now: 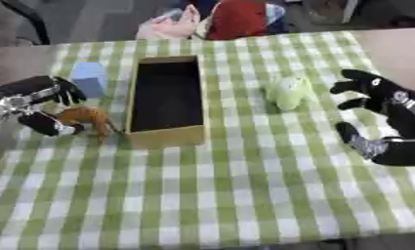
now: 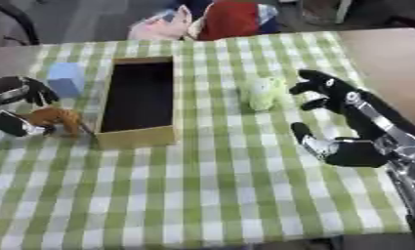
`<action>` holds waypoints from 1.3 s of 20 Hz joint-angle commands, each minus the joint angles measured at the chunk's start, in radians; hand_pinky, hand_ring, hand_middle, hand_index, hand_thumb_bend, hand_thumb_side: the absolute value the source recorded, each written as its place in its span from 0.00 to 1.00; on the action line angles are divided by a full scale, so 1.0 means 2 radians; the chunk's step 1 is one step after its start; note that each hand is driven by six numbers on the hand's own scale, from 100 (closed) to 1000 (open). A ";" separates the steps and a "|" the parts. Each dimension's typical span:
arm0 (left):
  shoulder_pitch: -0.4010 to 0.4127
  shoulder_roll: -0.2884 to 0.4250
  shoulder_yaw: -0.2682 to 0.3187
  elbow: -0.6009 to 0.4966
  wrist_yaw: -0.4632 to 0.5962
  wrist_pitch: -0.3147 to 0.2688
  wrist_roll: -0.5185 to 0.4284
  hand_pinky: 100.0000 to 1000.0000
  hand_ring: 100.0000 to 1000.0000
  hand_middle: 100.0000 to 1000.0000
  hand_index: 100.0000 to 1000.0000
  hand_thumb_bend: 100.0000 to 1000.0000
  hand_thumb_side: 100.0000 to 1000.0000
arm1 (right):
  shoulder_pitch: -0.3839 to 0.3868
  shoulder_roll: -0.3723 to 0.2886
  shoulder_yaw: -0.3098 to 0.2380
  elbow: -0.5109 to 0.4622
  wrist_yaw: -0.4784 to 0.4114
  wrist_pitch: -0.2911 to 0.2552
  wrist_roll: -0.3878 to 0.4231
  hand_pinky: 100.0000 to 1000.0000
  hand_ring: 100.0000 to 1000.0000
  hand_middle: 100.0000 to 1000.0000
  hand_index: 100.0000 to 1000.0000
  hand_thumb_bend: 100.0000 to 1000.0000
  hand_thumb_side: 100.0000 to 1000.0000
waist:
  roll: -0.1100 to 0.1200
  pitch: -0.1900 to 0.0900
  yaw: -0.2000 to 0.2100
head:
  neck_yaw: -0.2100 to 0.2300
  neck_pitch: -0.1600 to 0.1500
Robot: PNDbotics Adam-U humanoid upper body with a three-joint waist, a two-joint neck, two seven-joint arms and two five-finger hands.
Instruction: Pick up objects on the table and place them in the box.
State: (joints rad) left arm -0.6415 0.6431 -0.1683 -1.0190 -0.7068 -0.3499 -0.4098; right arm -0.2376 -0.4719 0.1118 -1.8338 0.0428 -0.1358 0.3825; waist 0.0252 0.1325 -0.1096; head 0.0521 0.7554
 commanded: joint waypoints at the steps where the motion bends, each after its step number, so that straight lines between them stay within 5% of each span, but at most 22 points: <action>1: -0.013 0.005 0.002 0.005 -0.009 -0.004 0.011 0.62 0.55 0.54 0.70 0.25 0.11 | -0.006 -0.005 -0.002 -0.004 -0.001 -0.001 0.002 0.75 0.95 0.77 1.00 0.10 0.12 | -0.001 -0.006 0.000 | 0.002 -0.003; 5: -0.014 0.002 0.004 0.006 -0.008 -0.002 0.034 0.54 0.41 0.39 0.52 0.09 0.02 | -0.006 -0.005 -0.002 -0.003 -0.001 0.000 0.001 0.75 0.95 0.77 1.00 0.10 0.12 | -0.001 -0.005 0.000 | 0.002 -0.004; 10: -0.013 0.007 0.007 -0.013 0.020 0.004 0.046 0.52 0.36 0.33 0.46 0.02 0.03 | -0.006 -0.005 -0.002 -0.003 0.000 0.000 0.001 0.75 0.95 0.77 1.00 0.09 0.12 | -0.001 -0.006 -0.001 | 0.001 -0.003; 18: -0.047 0.038 0.006 -0.060 0.054 0.002 0.004 0.53 0.37 0.34 0.49 0.05 0.00 | -0.006 -0.006 0.000 -0.002 -0.001 0.000 0.003 0.76 0.95 0.77 1.00 0.08 0.12 | 0.001 -0.010 -0.005 | 0.002 -0.003; 26: -0.108 0.009 0.000 -0.031 0.009 -0.008 0.027 0.52 0.39 0.34 0.49 0.09 0.00 | -0.013 -0.006 0.007 -0.002 -0.005 0.000 0.011 0.75 0.95 0.77 1.00 0.08 0.13 | 0.006 -0.010 -0.027 | 0.007 -0.007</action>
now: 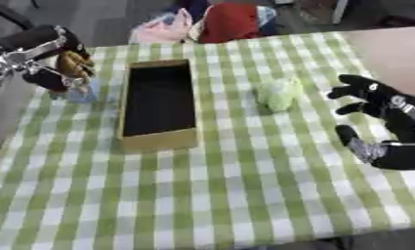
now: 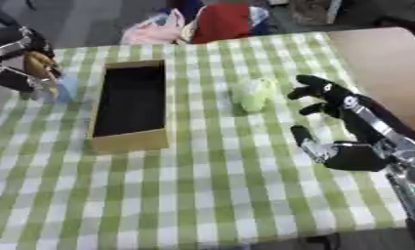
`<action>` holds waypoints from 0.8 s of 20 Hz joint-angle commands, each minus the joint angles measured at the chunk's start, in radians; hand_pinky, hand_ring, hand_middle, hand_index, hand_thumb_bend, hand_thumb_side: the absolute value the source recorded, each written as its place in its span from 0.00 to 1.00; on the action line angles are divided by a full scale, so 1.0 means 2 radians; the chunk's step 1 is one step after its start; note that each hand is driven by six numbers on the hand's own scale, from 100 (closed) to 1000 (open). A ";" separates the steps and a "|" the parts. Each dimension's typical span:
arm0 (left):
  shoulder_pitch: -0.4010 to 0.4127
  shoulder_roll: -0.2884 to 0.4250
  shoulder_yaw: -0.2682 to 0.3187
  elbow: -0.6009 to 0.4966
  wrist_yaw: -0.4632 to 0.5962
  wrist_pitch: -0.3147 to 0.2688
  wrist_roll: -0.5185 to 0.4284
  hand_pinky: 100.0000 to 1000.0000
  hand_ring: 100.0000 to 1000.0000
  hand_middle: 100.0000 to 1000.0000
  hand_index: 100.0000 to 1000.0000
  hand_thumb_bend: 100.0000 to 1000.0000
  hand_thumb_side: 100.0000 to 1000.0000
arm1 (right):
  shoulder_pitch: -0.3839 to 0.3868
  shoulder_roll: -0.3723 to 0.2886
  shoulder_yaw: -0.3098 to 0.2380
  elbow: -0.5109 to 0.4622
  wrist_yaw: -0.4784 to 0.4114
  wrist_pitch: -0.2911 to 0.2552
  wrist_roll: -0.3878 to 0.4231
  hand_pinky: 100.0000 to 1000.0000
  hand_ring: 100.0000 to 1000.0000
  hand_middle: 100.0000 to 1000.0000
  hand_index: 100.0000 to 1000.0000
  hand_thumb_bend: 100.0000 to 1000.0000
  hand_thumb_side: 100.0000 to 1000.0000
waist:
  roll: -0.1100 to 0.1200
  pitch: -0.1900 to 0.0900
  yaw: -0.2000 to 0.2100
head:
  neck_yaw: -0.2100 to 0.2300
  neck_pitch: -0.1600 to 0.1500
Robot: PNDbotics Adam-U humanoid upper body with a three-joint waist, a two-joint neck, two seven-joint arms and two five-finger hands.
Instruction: Pick up objects on the table and place them in the box.
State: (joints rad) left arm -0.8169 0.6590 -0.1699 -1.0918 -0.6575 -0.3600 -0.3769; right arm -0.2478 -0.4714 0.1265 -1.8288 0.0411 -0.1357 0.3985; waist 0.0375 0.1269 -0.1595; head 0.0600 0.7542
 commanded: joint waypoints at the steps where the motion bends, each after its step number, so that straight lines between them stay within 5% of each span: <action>1: -0.028 -0.005 0.001 0.011 -0.025 -0.005 0.015 0.52 0.39 0.34 0.49 0.10 0.00 | -0.009 -0.006 0.001 -0.004 -0.005 0.000 0.004 0.75 0.95 0.77 1.00 0.08 0.13 | 0.001 -0.007 -0.006 | 0.004 -0.008; 16: -0.078 -0.057 0.024 0.090 -0.136 -0.004 0.094 0.52 0.40 0.36 0.49 0.13 0.00 | -0.026 -0.004 0.014 -0.001 -0.004 -0.001 0.019 0.75 0.95 0.77 1.00 0.06 0.15 | 0.021 0.005 -0.054 | 0.023 -0.026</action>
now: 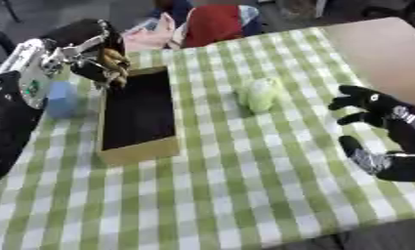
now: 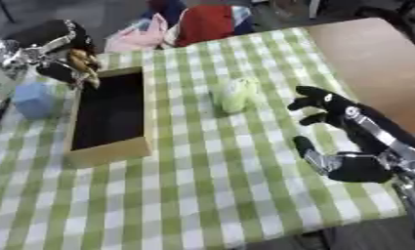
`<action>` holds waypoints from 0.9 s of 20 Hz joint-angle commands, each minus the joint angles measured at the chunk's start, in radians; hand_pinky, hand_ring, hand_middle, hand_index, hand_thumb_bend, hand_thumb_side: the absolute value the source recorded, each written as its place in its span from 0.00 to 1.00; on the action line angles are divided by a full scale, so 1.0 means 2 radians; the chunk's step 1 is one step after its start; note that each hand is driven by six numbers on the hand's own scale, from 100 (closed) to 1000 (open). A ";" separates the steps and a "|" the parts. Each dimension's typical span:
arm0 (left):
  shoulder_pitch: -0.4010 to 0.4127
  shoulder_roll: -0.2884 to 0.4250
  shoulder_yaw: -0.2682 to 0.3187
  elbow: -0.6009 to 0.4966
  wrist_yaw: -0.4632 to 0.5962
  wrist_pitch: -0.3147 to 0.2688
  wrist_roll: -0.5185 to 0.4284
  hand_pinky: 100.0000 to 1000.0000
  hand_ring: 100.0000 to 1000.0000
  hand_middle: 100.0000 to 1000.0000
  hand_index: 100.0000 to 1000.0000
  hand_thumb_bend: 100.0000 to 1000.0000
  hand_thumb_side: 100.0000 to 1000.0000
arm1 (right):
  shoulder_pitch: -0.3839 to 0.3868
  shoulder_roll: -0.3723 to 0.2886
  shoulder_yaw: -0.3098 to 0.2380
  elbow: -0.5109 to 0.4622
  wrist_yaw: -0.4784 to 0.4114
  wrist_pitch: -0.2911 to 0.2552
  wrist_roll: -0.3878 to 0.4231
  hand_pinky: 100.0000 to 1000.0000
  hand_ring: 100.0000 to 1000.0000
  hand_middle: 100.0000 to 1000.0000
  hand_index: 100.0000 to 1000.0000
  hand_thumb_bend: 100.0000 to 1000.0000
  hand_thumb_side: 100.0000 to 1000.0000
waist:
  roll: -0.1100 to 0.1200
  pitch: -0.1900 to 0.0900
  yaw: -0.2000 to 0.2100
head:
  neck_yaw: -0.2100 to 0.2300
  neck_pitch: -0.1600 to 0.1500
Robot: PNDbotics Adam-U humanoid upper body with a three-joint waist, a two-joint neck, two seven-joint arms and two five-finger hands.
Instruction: Pick up objects on the table and place them in the box.
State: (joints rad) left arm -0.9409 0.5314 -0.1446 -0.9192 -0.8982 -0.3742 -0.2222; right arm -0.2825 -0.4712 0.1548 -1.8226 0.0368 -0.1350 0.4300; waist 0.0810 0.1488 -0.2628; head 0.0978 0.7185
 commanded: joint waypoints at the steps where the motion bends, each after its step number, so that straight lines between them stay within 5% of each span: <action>1: -0.017 0.005 0.013 0.008 -0.022 0.005 0.024 0.52 0.40 0.36 0.49 0.13 0.00 | -0.010 -0.004 0.000 -0.004 -0.002 -0.001 0.005 0.75 0.95 0.77 1.00 0.06 0.15 | 0.000 -0.005 -0.005 | 0.005 -0.010; 18: -0.009 -0.007 0.024 0.068 -0.116 -0.002 0.040 0.57 0.49 0.46 0.61 0.31 0.05 | -0.013 -0.004 0.001 0.000 0.004 -0.003 0.008 0.75 0.95 0.76 1.00 0.05 0.16 | 0.012 0.004 -0.025 | 0.006 -0.016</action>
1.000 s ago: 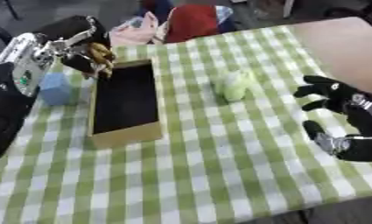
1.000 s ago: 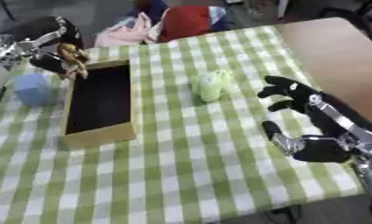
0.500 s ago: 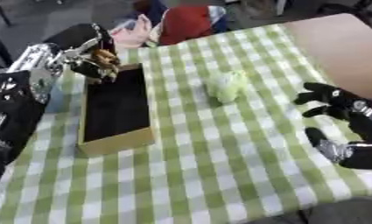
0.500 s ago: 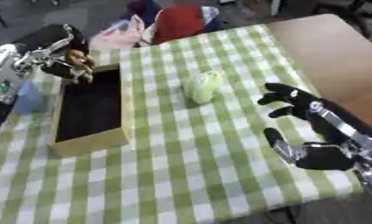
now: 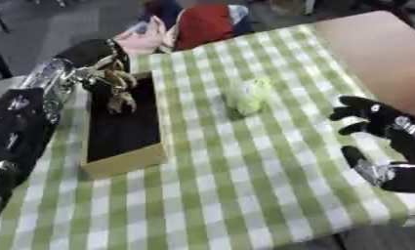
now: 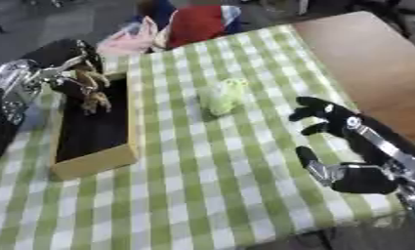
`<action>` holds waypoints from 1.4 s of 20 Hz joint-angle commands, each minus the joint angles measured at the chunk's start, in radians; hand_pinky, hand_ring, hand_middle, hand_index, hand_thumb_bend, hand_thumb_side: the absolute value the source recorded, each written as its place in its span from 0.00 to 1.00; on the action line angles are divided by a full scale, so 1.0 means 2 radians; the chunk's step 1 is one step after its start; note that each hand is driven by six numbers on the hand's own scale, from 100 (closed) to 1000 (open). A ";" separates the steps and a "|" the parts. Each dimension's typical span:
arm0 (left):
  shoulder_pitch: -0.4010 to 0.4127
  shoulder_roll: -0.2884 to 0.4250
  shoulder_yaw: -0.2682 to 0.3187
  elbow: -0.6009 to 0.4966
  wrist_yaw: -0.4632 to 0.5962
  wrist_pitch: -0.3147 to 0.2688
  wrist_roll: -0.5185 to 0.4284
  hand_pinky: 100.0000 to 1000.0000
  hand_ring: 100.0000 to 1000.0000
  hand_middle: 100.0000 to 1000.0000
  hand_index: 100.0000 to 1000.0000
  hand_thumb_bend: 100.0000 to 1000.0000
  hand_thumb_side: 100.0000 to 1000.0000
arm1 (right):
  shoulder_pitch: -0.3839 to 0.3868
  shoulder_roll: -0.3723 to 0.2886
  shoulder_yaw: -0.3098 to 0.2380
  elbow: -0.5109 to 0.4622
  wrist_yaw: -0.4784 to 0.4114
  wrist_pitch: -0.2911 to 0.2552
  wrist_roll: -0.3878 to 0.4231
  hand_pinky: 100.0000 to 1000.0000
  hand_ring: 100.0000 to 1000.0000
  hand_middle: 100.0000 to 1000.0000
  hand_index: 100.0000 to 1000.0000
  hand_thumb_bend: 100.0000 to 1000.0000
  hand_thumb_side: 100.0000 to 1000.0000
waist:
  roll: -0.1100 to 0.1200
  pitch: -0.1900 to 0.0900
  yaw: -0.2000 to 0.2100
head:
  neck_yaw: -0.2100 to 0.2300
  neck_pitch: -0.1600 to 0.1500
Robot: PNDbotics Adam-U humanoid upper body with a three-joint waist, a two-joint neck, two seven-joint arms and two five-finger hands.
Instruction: Pick up objects on the table and place them in the box.
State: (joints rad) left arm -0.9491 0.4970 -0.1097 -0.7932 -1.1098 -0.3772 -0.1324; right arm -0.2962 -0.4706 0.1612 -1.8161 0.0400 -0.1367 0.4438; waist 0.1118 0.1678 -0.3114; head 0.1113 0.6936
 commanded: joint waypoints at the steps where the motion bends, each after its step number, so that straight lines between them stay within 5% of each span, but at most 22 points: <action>1: -0.005 0.010 0.008 0.007 -0.011 -0.001 -0.007 0.59 0.52 0.51 0.66 0.38 0.13 | -0.006 -0.004 -0.003 -0.003 0.003 -0.002 0.001 0.75 0.95 0.76 1.00 0.05 0.16 | -0.003 -0.005 0.000 | -0.002 -0.004; 9: -0.002 0.022 0.013 -0.005 0.007 -0.004 -0.027 0.66 0.62 0.63 0.79 0.75 0.55 | -0.004 -0.004 -0.005 -0.002 0.002 -0.002 -0.001 0.75 0.95 0.76 1.00 0.05 0.16 | -0.007 -0.008 0.005 | -0.006 -0.002; 13: 0.004 0.033 0.012 -0.029 0.041 -0.014 -0.054 0.67 0.63 0.66 0.80 0.80 0.66 | -0.001 -0.003 -0.007 -0.002 0.001 -0.002 -0.003 0.75 0.95 0.76 1.00 0.05 0.16 | -0.011 -0.012 0.011 | -0.010 0.000; 20: 0.031 0.072 0.011 -0.101 0.125 -0.011 -0.088 0.67 0.63 0.65 0.79 0.78 0.70 | 0.006 -0.002 -0.012 -0.002 -0.002 -0.002 -0.008 0.75 0.95 0.76 1.00 0.05 0.15 | -0.021 -0.018 0.028 | -0.017 0.004; 28: 0.075 0.119 0.026 -0.127 0.165 0.019 -0.100 0.66 0.61 0.63 0.77 0.72 0.61 | 0.013 -0.001 -0.016 -0.001 -0.001 -0.002 -0.011 0.75 0.95 0.76 1.00 0.05 0.15 | -0.028 -0.022 0.050 | -0.022 0.008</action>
State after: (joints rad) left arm -0.7875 0.6847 -0.0755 -1.0303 -0.7909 -0.3498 -0.3331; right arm -0.2629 -0.4628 0.1418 -1.8103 0.0414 -0.1393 0.4264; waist 0.0589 0.1412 -0.2102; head 0.0696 0.7035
